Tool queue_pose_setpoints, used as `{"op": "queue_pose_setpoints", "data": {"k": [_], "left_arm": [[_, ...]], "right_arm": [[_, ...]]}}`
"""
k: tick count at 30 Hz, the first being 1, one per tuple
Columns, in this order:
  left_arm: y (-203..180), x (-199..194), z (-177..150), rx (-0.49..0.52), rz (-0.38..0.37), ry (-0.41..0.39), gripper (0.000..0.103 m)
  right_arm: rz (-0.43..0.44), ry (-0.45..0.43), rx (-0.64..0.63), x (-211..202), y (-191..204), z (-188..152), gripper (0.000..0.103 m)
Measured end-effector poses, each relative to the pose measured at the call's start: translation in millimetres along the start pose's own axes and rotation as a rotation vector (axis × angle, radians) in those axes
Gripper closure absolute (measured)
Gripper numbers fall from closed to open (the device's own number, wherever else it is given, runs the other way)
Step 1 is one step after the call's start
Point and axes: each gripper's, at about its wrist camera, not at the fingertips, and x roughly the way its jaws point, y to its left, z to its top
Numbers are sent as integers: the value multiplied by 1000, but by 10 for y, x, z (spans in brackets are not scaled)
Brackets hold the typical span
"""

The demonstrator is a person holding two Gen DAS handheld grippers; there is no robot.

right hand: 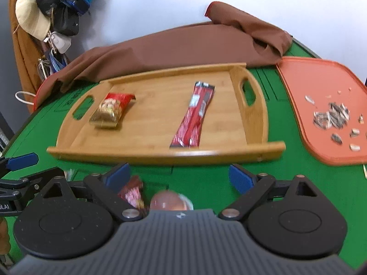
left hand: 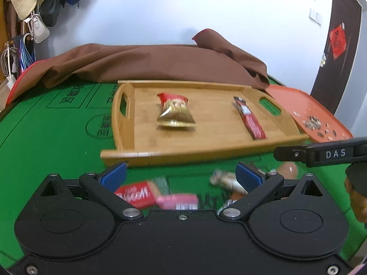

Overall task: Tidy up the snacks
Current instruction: 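Grasp the pink-wrapped candy with the left gripper while the right gripper grasps the pink jelly cup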

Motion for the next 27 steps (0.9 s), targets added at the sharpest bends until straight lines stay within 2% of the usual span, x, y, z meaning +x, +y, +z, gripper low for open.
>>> {"op": "queue_pose_setpoints", "data": {"k": [5,10,14,20,23,25,27], "left_arm": [[-14,-106,-191,15,6,7,2],[-11,-191,-316,14,3,21,2],[16,-236,-353,-13,-14,35,2],[-16,-264,-394,10,18,26,4],[-38,-243,-399,19,33,34,16],[-48,-224,-408,22,35,42,32],[-43,-192,-412,15,27,56,43]], "right_arm": [[-39,-8,-49,-74,54,-217,8],[-68,2,-66,-94,60,-351,16],[-66,7,-57,-104,40,-390,18],[-63,1,-85,-124,108,-408,21],[-64,-2,-101,-116,151,-395,24],[-63,-5,-106,-112,171,-381,29],[-63,-9,-117,-112,204,-374,34]]}}
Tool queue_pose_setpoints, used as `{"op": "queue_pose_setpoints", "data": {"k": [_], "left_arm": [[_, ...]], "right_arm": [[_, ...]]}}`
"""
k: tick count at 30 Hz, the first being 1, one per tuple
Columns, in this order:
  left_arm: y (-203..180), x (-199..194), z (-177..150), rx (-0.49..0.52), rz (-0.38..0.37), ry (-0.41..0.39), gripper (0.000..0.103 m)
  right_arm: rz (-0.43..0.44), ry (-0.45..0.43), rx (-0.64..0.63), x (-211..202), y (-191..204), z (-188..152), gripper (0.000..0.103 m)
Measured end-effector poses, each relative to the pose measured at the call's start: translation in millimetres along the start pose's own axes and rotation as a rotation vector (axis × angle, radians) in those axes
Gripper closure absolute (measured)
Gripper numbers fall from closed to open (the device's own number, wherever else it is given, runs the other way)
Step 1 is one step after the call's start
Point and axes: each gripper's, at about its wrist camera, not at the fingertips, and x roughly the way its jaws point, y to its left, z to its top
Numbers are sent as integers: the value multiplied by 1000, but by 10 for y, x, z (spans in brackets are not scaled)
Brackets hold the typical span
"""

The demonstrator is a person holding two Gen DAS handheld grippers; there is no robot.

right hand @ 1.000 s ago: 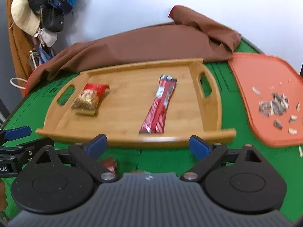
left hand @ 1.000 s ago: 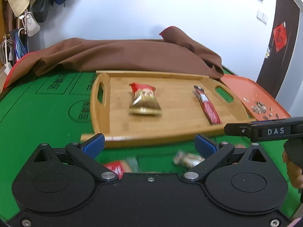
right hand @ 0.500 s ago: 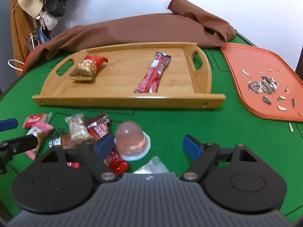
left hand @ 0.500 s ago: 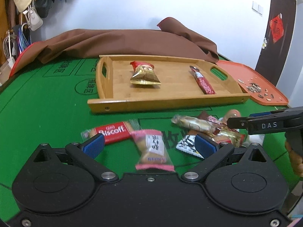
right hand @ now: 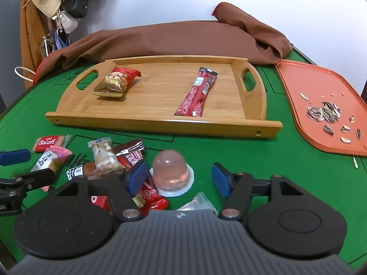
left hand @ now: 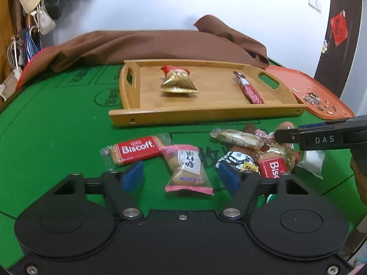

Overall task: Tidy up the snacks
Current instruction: 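Grasp the pink-wrapped candy with the left gripper while the right gripper grasps the pink jelly cup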

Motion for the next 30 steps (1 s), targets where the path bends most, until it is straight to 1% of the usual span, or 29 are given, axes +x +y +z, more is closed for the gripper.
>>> {"op": "queue_pose_setpoints", "data": {"k": [1,2,3,6,8,9,10,12,15,20,21,23,24,25,27,30], "left_arm": [[4,17,-3,-6,-5,7,48],[10,32,-8,-8,-6,11,49],[7,43,-11,-7,-6,13,51],[-16,56,-21,10,10,9,51],[-30,68,-23,23,26,7,45],[-34,80,-24,23,32,9,39],[-34,90,-23,24,34,13,37],[-31,128,-20,18,41,28,37],[-30,155,-3,18,53,32,36],[-73,200,14,46,70,41,36],[-75,199,16,44,66,40,39],[-71,190,25,40,62,35,52],[-66,182,31,34,56,35,63],[-60,172,39,27,51,35,66],[-46,142,50,12,39,34,67],[-51,97,63,15,34,22,67]], "right_arm": [[0,-4,-9,-4,16,4,39],[-7,-9,-17,-7,33,9,42],[-16,-14,-24,-15,42,15,42],[-54,-25,-59,-19,75,13,44],[-89,-25,-86,-4,99,-11,44],[-101,-22,-97,9,109,-28,44],[-107,-14,-104,25,116,-44,44],[-103,-4,-106,53,118,-75,42],[-101,-9,-107,44,113,-74,42],[-79,-3,-94,76,109,-67,42],[-77,0,-91,81,113,-60,42],[-71,5,-84,88,116,-54,50],[-69,6,-84,87,124,-53,54],[-72,8,-84,87,131,-51,54],[-84,15,-81,85,148,-41,55],[-105,9,-93,73,177,-34,55]]}}
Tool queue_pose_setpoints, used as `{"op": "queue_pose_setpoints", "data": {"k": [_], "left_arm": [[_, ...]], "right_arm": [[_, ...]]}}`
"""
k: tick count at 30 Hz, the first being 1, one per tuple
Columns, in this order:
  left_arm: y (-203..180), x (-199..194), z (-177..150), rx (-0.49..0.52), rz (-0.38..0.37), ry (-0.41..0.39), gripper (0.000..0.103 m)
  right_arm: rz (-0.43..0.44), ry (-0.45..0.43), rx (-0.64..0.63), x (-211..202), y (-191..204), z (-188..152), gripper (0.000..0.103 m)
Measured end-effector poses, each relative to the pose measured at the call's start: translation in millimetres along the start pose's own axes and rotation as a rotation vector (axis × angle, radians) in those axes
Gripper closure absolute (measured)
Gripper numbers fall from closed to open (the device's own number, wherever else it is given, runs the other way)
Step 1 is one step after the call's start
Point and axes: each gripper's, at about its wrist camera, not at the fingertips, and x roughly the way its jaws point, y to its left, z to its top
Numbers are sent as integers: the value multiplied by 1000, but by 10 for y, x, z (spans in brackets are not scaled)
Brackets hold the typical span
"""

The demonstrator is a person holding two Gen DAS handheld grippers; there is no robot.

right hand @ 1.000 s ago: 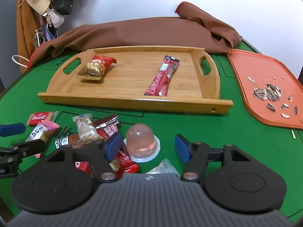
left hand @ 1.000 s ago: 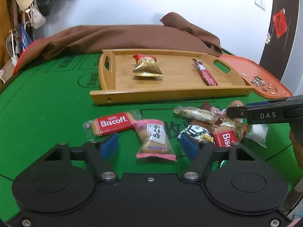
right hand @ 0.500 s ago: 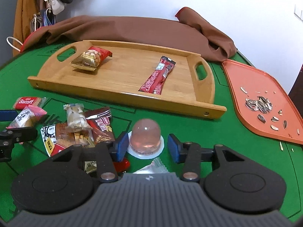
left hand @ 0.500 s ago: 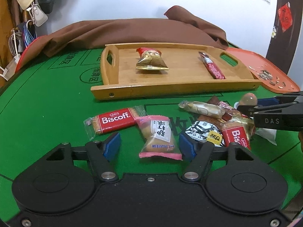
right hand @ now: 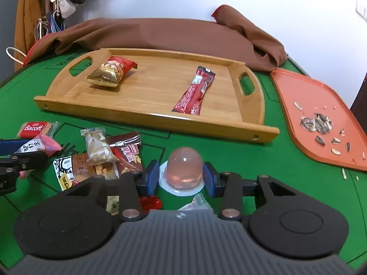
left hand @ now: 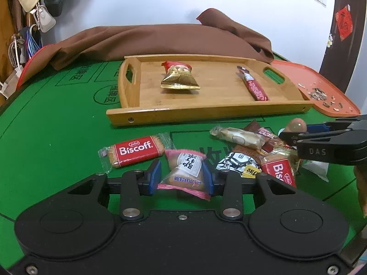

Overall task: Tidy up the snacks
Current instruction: 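Grasp the pink-wrapped candy with the left gripper while the right gripper grasps the pink jelly cup, then carry the candy and jelly cup onto the tray and release both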

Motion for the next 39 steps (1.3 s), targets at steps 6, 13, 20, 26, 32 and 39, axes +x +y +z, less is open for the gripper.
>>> {"op": "queue_pose_setpoints", "data": {"k": [6,13,20,26,32,39], "left_arm": [[-23,38,-5,7,2,10,67],[-55,75,-21,12,8,17,66],[-56,93,4,-9,12,22,65],[-35,86,14,-21,2,22,67],[-31,62,48,-8,-14,18,76],[-34,-20,163,3,-22,-15,77]], "right_arm": [[-20,-17,4,0,9,-42,55],[-68,-46,-53,-29,147,-80,54],[-27,-46,-45,-38,76,-95,54],[2,-39,7,-45,9,-104,55],[8,-25,50,-88,-47,-100,65],[46,3,83,-134,-98,-38,66]]}}
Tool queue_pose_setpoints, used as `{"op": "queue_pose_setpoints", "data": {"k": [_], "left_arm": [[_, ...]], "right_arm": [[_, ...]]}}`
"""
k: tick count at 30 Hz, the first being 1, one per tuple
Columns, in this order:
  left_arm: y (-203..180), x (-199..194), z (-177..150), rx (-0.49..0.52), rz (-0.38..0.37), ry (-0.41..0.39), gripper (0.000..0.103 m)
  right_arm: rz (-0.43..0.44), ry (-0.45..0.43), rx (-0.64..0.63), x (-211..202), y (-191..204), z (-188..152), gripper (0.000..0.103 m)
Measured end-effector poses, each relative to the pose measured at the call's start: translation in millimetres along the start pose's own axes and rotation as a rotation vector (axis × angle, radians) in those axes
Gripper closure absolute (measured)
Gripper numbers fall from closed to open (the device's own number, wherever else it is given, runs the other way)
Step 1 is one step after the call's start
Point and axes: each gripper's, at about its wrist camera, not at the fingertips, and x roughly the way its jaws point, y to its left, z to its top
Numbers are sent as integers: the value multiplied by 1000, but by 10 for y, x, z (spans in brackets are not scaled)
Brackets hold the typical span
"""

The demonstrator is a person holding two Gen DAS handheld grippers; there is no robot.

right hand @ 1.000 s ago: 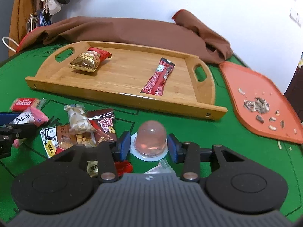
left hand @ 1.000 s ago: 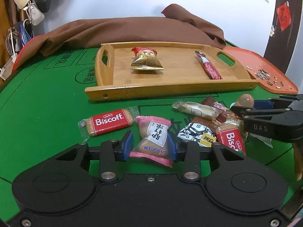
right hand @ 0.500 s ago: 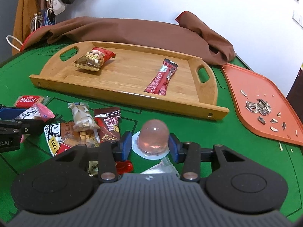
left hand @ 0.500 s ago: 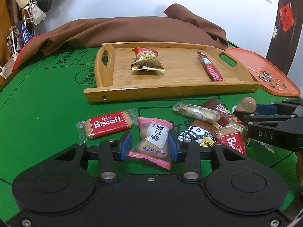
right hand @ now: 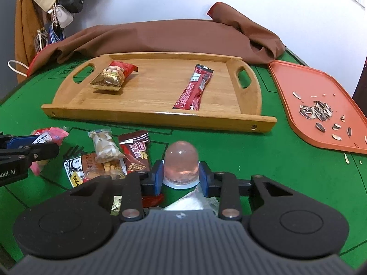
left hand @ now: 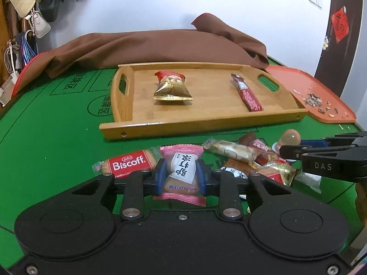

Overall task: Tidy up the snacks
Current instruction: 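Carry the candy and jelly cup onto the tray and release both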

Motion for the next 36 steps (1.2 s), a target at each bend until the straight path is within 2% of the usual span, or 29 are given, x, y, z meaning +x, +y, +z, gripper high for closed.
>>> {"op": "queue_pose_setpoints", "data": {"k": [9,11,13,14,17,18,20,21,22,23,24,27,33,34,35,36], "left_arm": [[106,-18,166,-22,-8,-14,77],[120,-21,222,-16,1,-26,77],[145,-10,291,-15,9,-38,78],[163,3,327,-17,11,-41,78],[196,39,403,-31,19,-41,77],[204,42,412,-34,18,-42,77],[211,47,411,-38,11,-38,77],[214,53,406,-41,7,-34,77],[219,61,398,-44,6,-30,77],[222,70,392,-46,4,-26,77],[221,77,383,-47,4,-22,77],[201,90,363,-48,4,-17,77],[171,90,352,-44,-2,-15,77],[169,90,352,-43,-2,-14,77],[167,90,350,-42,-3,-13,77],[166,89,348,-41,-4,-13,77]], "right_arm": [[-1,-10,31,-85,-100,143,71],[-3,-18,36,-103,-123,179,75],[-8,-36,39,-131,-148,221,93],[-13,-39,40,-140,-154,247,93],[-11,-39,47,-114,-204,310,92],[-24,-38,50,-95,-216,317,89],[-20,-36,50,-60,-248,314,81],[-11,-30,53,-44,-264,307,74],[-6,-26,54,-33,-275,296,62],[2,-27,56,-28,-283,280,60],[6,-25,55,-17,-284,267,55],[32,-7,50,28,-264,231,51],[26,42,43,201,-209,151,51],[23,37,47,215,-206,137,56],[17,35,42,213,-194,129,67],[10,37,42,203,-177,128,66]]}}
